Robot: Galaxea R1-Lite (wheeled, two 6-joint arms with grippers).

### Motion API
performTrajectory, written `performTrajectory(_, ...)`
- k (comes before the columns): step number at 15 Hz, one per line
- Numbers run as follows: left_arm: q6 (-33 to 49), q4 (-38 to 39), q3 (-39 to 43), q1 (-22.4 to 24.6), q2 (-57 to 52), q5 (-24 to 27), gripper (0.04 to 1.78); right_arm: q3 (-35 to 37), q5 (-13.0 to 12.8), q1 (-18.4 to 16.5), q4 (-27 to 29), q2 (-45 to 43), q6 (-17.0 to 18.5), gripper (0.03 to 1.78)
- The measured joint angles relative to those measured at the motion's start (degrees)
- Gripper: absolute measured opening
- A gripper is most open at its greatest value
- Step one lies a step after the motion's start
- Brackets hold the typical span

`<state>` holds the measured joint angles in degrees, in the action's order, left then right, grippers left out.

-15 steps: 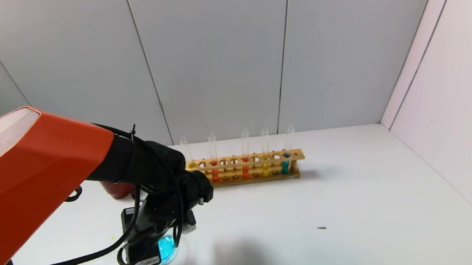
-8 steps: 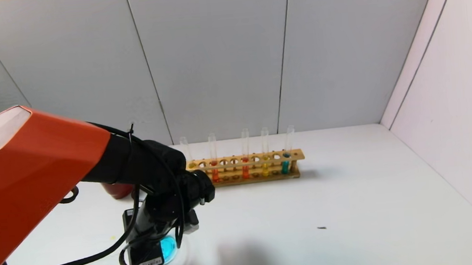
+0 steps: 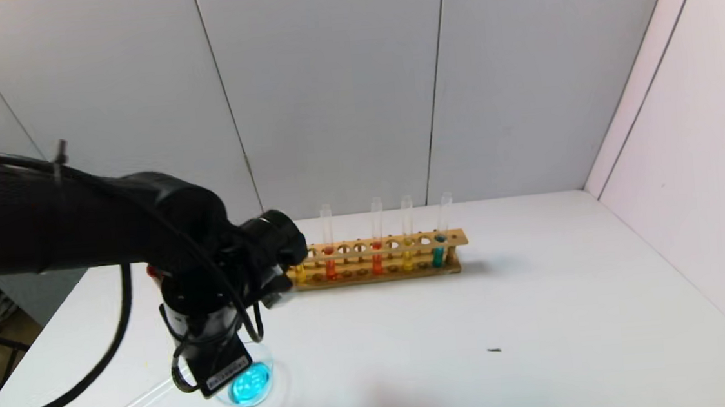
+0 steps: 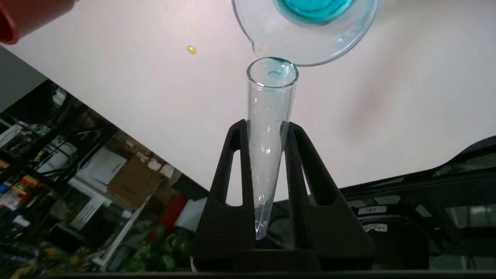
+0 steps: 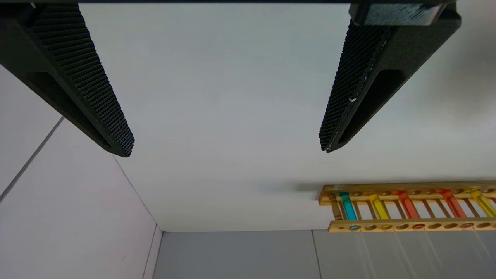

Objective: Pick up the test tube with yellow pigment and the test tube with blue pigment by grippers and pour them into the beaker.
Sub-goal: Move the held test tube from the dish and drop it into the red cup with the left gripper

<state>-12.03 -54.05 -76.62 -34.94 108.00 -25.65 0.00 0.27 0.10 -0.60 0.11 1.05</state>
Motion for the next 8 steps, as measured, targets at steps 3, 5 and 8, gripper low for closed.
performTrajectory(3,2.0,4.1,-0.6,4.3,-7.6,2.4,0.29,0.0,0.0,0.0,0.0,0.0,0.0,1.74)
performTrajectory(5,2.8,8.2,-1.2,8.5,-12.0,4.2,0.29,0.0,0.0,0.0,0.0,0.0,0.0,1.74)
performTrajectory(8,5.0,14.6,-3.4,14.4,-15.9,7.3,0.29,0.0,0.0,0.0,0.0,0.0,0.0,1.74)
